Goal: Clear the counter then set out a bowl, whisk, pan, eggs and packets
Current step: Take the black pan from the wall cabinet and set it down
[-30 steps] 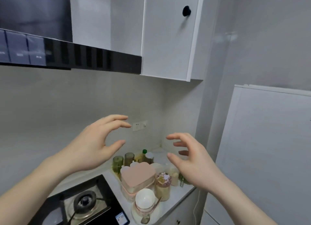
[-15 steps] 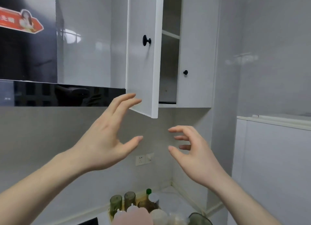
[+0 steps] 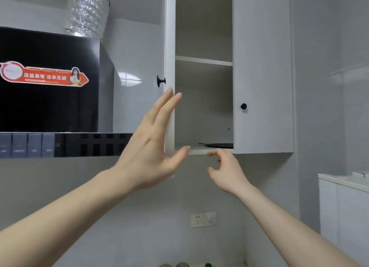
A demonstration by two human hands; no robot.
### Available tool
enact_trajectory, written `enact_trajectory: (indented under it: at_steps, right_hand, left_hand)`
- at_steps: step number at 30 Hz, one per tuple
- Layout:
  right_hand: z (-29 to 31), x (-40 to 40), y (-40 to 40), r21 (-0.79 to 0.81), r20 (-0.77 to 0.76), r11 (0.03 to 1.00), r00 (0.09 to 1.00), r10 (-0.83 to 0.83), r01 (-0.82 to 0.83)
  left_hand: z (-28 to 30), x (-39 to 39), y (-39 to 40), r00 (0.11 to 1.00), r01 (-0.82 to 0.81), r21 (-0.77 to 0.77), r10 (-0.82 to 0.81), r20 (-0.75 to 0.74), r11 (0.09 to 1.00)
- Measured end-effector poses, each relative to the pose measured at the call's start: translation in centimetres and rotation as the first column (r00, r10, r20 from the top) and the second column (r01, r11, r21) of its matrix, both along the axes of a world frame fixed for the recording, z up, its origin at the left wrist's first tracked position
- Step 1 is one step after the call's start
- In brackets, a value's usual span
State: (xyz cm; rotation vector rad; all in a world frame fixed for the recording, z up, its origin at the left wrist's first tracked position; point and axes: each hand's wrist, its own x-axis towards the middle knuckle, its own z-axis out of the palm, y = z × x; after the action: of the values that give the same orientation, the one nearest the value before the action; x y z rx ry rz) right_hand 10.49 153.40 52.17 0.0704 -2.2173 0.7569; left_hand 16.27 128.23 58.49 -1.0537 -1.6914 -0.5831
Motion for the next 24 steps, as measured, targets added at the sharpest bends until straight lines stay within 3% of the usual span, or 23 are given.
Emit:
enact_trajectory:
  at_steps: [5,10,20,24]
  right_hand:
    - [3.2,-5.0,2.3,0.09,0.05,0.99,0.992,-0.113,0.108]
    - [5.3,-9.5,4.2,0.104,0.07,0.974,0.975,-0.209,0.201]
    - [7.3,-16.8,7.8,0.192,0.144,0.918,0.915,-0.376,0.347]
    - [8.4,-18.4,8.2,0.318,0.255,0.867,0.846,-0.468,0.384]
  left_hand:
    - [3.0,-1.5,1.7,1.0,0.004,0.055,-0.005,0.007,0.998]
    - [4.9,-1.9,4.0,0.989,0.038,0.158,-0.06,0.136,0.987]
    - [3.7,-2.3,4.9,0.995,0.025,0.231,-0.046,0.087,0.973]
    - [3.6,-2.0,4.9,0.995,0.029,0.236,-0.051,0.087,0.971]
